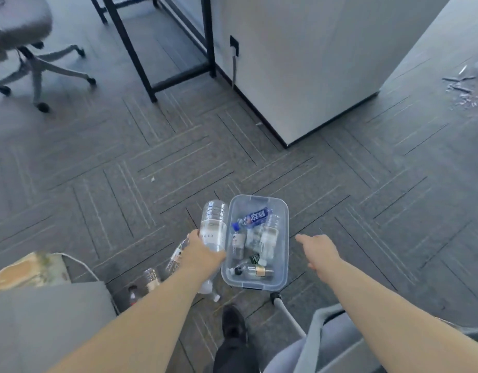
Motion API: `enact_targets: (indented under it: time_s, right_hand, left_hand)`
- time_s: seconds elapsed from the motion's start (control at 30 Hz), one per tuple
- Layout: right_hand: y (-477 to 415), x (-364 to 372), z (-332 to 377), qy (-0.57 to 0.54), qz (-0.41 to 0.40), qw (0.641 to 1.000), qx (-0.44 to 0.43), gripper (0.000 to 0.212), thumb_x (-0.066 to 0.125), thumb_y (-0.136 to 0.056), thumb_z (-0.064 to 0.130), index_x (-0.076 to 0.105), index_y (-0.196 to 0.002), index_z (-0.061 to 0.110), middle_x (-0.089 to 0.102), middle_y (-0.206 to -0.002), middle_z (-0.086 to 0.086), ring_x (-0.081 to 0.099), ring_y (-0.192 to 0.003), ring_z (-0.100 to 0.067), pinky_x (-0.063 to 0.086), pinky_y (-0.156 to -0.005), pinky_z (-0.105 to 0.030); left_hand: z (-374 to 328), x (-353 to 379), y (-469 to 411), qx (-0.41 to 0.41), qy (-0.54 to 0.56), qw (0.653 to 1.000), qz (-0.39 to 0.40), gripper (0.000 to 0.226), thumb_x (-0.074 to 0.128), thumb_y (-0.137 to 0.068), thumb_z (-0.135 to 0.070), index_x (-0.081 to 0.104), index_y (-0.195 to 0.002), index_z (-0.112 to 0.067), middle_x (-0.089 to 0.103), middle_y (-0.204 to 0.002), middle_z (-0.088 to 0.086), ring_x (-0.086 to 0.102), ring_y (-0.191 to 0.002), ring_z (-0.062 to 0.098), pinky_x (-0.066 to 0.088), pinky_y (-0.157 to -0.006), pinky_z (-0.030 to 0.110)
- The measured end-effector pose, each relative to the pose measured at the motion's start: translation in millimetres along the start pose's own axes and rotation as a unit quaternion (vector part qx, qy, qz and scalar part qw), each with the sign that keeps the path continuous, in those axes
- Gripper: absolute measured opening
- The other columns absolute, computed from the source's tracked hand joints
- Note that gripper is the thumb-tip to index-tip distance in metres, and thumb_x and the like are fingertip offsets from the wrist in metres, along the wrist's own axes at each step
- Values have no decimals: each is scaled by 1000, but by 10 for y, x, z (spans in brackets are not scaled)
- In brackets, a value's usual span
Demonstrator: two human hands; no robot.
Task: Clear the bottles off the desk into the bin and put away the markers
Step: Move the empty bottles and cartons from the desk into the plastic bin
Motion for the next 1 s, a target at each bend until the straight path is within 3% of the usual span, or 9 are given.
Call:
enact_targets:
  time_s: [0.1, 0.2, 0.3, 0.37, 0.43, 0.5, 0.57, 0.7, 1.0]
  right_hand:
    - [-55, -95, -138, 7, -1, 1000, 18, 35, 57, -86, 26, 57, -108, -2, 61, -86, -18, 61, -86, -36, 51, -92, -47]
    - [-133, -196, -171, 14, -14, 999, 27, 47, 53, -91, 25, 53, -122, -11, 65, -109, -25, 54, -116, -41, 44, -100, -54]
    - [-126, -246, -99, 27, -22, 999, 19, 48, 52, -93, 24, 51, -124, -12, 59, -123, -26, 57, -114, -42, 44, -101, -54]
    - [-114, -219, -43, 43, -14, 999, 12, 41, 51, -93, 25, 57, -114, -10, 66, -98, -22, 59, -86, -35, 49, -95, -48]
    - [-67, -138, 67, 59, -3, 998, 6, 30, 50, -91, 26, 56, -98, -3, 51, -67, -10, 45, -67, -24, 50, -79, -40]
    - [12, 10, 242, 77, 12, 997, -11, 27, 51, -90, 26, 52, -96, 0, 47, -69, -8, 42, -68, -23, 48, -77, -39]
    - [119, 232, 454, 103, 30, 994, -37, 26, 51, -90, 26, 53, -102, 3, 52, -82, -10, 47, -76, -26, 46, -77, -39]
    - [472, 822, 905, 158, 82, 978, -112, 31, 48, -90, 17, 57, -103, -10, 37, -68, -6, 36, -75, -23, 34, -70, -36]
    - [2431, 2229, 1535, 272, 173, 892, -317, 40, 53, -91, 26, 60, -116, -4, 53, -86, -10, 49, -81, -27, 47, -81, -36]
  left_hand:
    - [-74, 144, -34, 4, -14, 1000, 1, 79, 74, -78, -21, 26, -140, -13, 54, -114, 8, 53, -94, 25, 47, -77, 34]
    - [-264, 240, -70, 31, -11, 999, 19, 87, 76, -79, -23, 21, -146, -12, 51, -131, 9, 51, -97, 20, 43, -72, 24]
    - [-327, 226, -120, 35, -14, 999, 21, 101, 76, -79, -32, 9, -153, -15, 39, -149, 13, 50, -122, 30, 44, -93, 36]
    - [-278, 123, -126, 26, -15, 999, 13, 103, 76, -78, -38, 8, -154, -18, 36, -151, 13, 50, -126, 32, 45, -98, 40]
    - [-179, -56, -96, 12, -7, 1000, 4, 102, 75, -78, -41, 9, -153, -20, 36, -151, 12, 54, -121, 33, 48, -97, 42]
    - [-10, -306, -57, -6, -11, 1000, -12, 100, 74, -79, -40, 10, -153, -19, 38, -148, 14, 55, -119, 33, 50, -94, 40]
    - [222, -611, -24, -27, -10, 999, -37, 99, 73, -79, -41, 11, -153, -18, 41, -146, 16, 54, -120, 32, 50, -93, 37]
    - [757, -1307, 217, -66, 26, 991, -115, 96, 72, -79, -42, 16, -151, -16, 39, -146, 14, 53, -120, 31, 48, -92, 35]
    - [2348, -2668, 1788, -119, 175, 928, -308, 83, 71, -83, -36, 26, -149, -12, 38, -149, 13, 41, -134, 31, 39, -104, 38]
Point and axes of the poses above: each hand's wrist, its own y-axis away from the middle knuckle, its own x-axis out of the palm, z = x × y, the point moved 5 cm from there along -y, towards the middle knuckle
